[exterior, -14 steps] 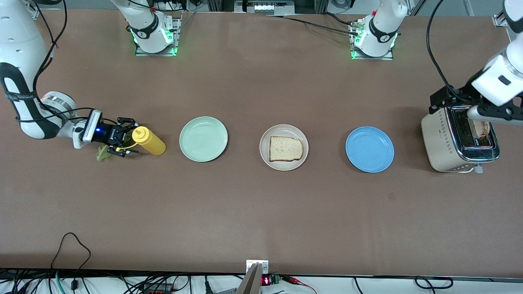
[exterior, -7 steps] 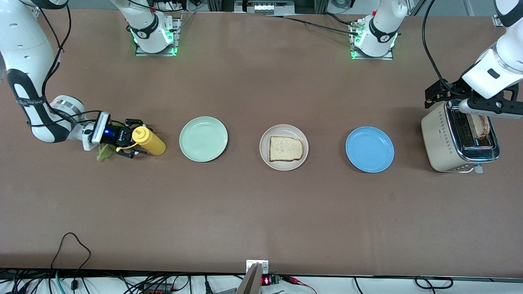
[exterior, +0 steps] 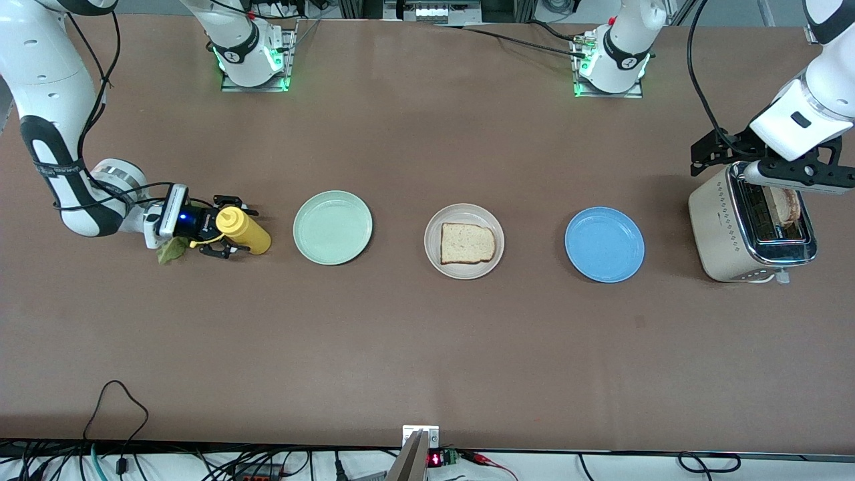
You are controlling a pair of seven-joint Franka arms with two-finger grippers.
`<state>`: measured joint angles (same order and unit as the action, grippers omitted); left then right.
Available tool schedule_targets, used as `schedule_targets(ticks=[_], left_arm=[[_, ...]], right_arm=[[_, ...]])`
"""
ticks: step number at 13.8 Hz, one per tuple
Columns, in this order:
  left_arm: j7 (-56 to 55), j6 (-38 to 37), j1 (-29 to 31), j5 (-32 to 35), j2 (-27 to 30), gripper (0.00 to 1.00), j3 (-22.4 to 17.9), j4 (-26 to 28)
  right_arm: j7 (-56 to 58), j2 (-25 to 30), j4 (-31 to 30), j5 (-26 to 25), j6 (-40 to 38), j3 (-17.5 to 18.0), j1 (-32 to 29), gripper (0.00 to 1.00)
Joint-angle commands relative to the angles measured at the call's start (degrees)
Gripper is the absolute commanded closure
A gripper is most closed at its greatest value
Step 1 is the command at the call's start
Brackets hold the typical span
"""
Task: Make sandwich in beige plate with both arms
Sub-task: 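Grasp the yellow squeeze bottle with the right gripper and lift it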
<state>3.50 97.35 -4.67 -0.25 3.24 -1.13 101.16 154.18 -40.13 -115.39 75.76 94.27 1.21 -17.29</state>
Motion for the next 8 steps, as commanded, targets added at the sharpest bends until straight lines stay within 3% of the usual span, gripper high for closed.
schedule_targets(ticks=[1,4,8], left_arm=[[-0.25,-1.2,-0.16,1.04,0.1,0.0,0.25,-0.7],[-0.25,-1.29,-0.25,1.04,0.1,0.0,0.34,-0.7],[-0.25,-1.29,-0.25,1.04,0.1,0.0,0.34,-0.7]], right_arm=[[0.34,-0.3,0.87,0.97,-0.58,0.11,0.41,0.6],[-0.98,2.32,1.48,0.97,0.9,0.02,2.16,0.71],[-10.09,8.03,3.85,0.36,8.71,-0.41,7.95,0.72]])
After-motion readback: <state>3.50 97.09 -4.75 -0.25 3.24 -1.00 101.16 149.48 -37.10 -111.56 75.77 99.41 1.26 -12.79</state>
